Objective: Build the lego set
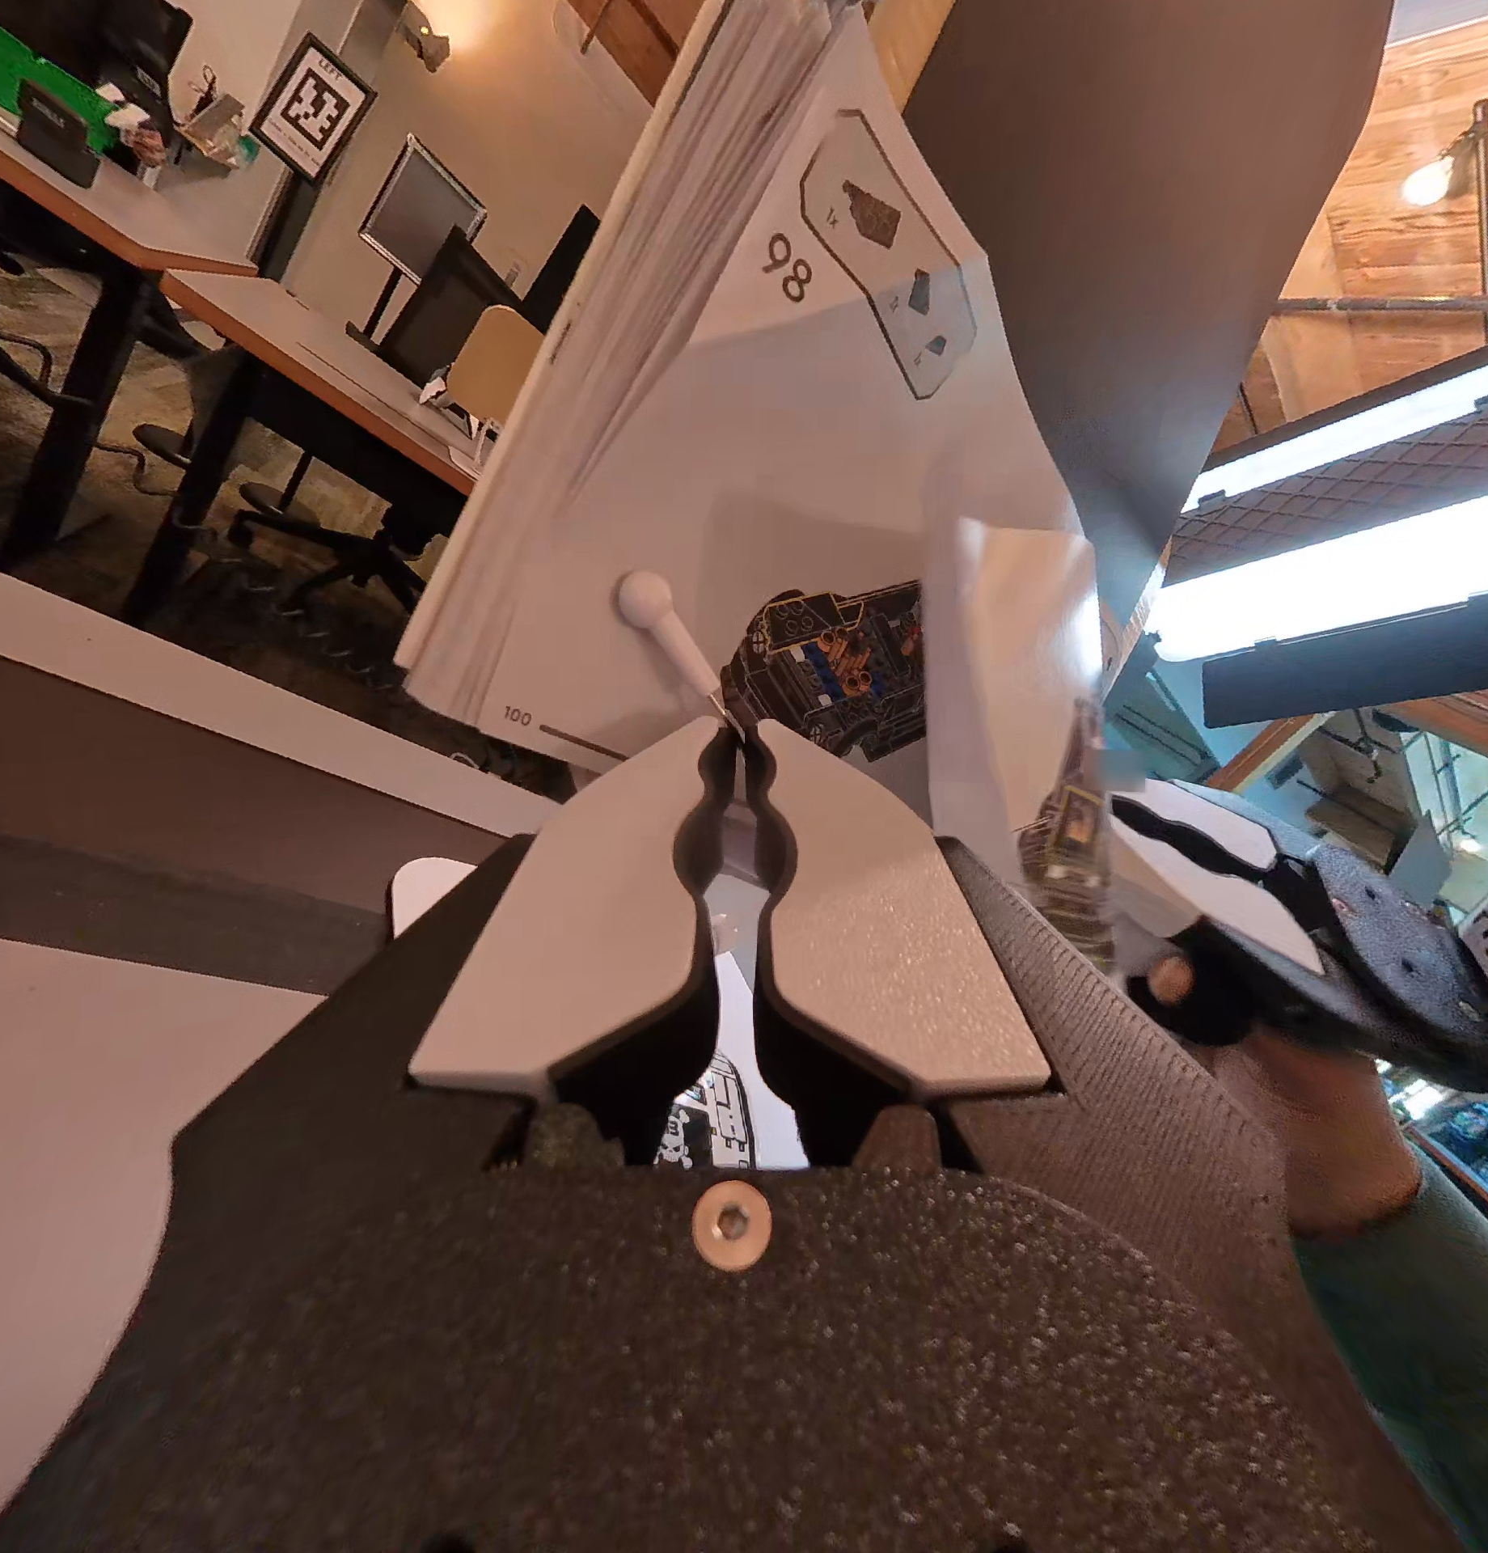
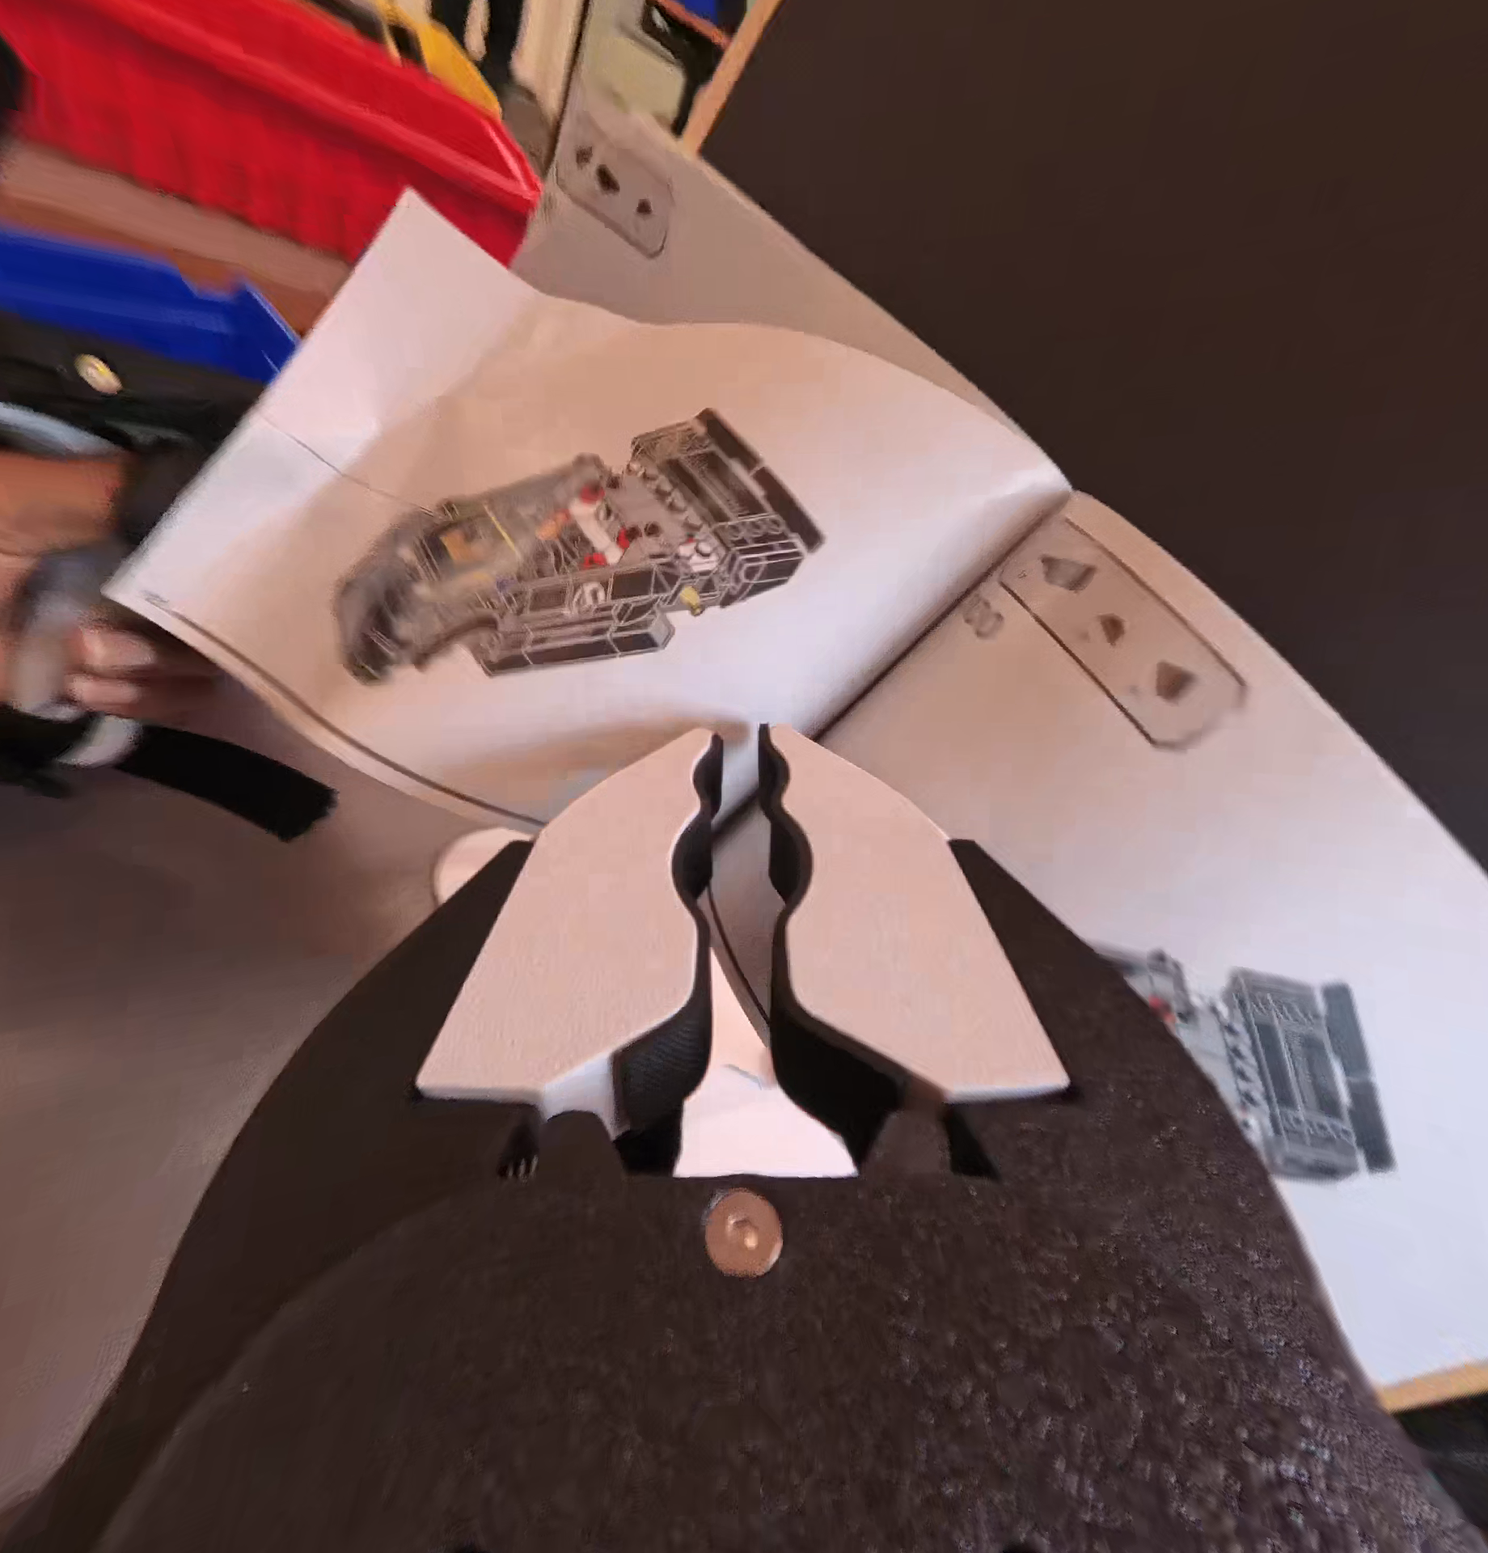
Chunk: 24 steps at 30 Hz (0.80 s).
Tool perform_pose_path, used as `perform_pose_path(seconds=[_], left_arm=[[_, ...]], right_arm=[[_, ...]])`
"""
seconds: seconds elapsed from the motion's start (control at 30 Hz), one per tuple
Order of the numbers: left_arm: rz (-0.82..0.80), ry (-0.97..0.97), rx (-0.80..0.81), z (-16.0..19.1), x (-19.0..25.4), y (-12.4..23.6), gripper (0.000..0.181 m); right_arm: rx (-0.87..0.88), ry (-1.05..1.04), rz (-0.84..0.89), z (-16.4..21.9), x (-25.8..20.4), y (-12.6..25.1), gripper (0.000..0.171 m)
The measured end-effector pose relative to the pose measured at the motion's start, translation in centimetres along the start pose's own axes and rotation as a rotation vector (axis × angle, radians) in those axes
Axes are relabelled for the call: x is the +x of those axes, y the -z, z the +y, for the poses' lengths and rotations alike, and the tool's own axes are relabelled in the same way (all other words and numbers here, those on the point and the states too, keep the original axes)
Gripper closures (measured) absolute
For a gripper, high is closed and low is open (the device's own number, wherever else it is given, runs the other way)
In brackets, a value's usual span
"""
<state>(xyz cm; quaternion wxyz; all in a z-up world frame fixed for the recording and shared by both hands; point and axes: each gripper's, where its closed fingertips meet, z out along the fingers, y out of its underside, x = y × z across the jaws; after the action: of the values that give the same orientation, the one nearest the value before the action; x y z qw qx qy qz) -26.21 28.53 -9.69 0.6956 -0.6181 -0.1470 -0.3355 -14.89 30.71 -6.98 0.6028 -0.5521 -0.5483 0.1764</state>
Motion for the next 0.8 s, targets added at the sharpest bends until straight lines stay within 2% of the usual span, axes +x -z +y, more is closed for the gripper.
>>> perform_pose_path(seconds=[0.07, 0.13, 0.2, 0.47, 0.7, 0.8], left_arm=[[0.006, 0.020, 0.011, 0.1, -0.1, 0.0, 0.179], [0.007, 0.058, 0.020, 0.2, -0.3, 0.2, 0.179], [0.013, 0.125, 0.032, 0.4, -0.5, 0.4, 0.179], [0.039, 0.446, 0.130, 1.0, -0.9, 1.1, 0.180], [0.008, 0.561, 0.215, 1.3, -1.0, 1.5, 0.180], [0.002, 0.589, 0.249, 1.3, -0.8, 1.6, 0.180]], right_arm=[[-0.070, 0.156, 0.036, 0.0, -0.9, -1.4, 0.162], [-0.158, 0.285, 0.081, 0.1, -1.5, -2.8, 0.152], [-0.189, 0.335, 0.129, -0.1, -1.6, -3.7, 0.149], [-0.239, 0.116, 0.186, -0.2, -1.3, -4.7, 0.149], [-0.288, -0.068, 0.180, -0.6, -1.4, -5.2, 0.147], [-0.331, -0.052, 0.183, -1.0, -1.8, -5.4, 0.144]])
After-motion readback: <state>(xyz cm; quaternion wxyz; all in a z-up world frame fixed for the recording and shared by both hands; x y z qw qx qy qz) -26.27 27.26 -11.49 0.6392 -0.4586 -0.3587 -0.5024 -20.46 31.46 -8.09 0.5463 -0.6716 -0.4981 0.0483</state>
